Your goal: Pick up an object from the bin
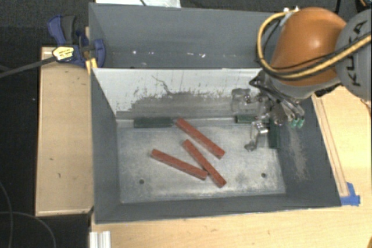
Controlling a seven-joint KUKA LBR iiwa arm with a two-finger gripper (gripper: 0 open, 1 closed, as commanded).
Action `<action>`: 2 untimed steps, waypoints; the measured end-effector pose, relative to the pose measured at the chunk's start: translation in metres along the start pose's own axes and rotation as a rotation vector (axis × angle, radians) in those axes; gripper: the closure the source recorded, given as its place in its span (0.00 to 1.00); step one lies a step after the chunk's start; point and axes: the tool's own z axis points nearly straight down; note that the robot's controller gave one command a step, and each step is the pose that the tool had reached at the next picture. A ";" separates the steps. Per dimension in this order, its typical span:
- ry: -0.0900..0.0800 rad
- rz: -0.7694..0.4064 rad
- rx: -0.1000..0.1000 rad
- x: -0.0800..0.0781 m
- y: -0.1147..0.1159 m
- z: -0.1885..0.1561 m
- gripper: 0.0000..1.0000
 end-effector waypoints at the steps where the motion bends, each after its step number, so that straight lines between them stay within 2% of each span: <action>1: 0.009 0.020 -0.004 0.015 0.034 0.086 0.00; 2: 0.005 -0.002 -0.001 0.000 0.044 0.143 0.00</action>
Offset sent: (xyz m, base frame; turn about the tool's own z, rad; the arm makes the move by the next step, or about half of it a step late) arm -0.0191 0.0278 -0.0818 0.0221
